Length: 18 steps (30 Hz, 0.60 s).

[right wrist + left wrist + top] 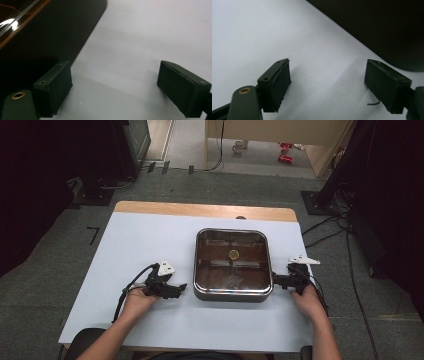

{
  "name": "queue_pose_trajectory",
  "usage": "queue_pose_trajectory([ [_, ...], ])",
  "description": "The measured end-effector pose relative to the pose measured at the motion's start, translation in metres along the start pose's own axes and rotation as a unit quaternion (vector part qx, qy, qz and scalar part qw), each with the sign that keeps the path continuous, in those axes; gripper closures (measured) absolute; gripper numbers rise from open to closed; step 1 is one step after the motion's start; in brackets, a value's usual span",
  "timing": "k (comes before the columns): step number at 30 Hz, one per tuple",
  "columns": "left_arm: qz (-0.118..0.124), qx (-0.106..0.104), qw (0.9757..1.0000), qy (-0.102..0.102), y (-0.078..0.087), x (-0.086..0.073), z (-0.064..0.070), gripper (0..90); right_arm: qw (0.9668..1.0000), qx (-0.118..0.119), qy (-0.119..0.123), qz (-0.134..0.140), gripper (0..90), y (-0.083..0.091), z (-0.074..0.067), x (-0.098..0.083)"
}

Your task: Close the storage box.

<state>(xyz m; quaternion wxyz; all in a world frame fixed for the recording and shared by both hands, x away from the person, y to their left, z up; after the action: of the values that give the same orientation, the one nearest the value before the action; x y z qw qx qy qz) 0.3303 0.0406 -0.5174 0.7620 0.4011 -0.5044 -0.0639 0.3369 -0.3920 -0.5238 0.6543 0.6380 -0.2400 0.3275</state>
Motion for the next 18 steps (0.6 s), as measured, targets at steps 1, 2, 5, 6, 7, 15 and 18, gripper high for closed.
queue_pose_trajectory([
  [1,0.000,0.000,1.0000,0.000,0.0000,0.0000,0.0000,20.4,1.0000,0.000,0.000,0.000,12.1,0.0000,0.0000,0.0000],
  [2,0.006,0.002,1.0000,0.002,-0.0004,-0.0009,0.0004,20.1,1.0000,0.000,0.000,0.000,12.1,0.0000,0.0000,0.0000],
  [5,0.011,0.004,0.9999,0.001,-0.0005,-0.0020,0.0004,19.5,1.0000,0.000,0.000,0.000,12.1,0.0000,0.0000,0.0000],
  [6,0.010,0.004,0.9999,0.001,-0.0006,-0.0021,0.0005,19.5,1.0000,0.000,0.000,0.000,12.2,0.0000,0.0000,0.0000],
  [7,0.010,0.004,0.9999,0.001,-0.0006,-0.0021,0.0005,19.5,1.0000,0.000,0.000,0.000,12.2,0.0000,0.0000,0.0000],
  [15,0.009,0.022,0.9996,0.013,-0.0014,-0.0022,0.0006,13.0,1.0000,0.000,0.000,0.000,12.2,0.0000,0.0000,0.0000],
  [18,0.009,0.019,0.9997,0.009,-0.0003,-0.0027,0.0022,16.8,1.0000,0.000,0.000,0.000,12.2,0.0000,0.0000,0.0000],
])
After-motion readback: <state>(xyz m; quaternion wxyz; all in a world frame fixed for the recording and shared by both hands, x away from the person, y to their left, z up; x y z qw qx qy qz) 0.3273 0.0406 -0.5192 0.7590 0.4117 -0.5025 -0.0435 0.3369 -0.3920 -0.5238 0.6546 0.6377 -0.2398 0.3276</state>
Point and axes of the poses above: each handheld gripper's, and its own axes: y roughly backward along the jaws, x roughly out of its top, z roughly to its right, the point moved 3 cm from there along -y, roughly forward along the jaws, and after that the axes turned 14 degrees about -x, right-handed, at the moved point
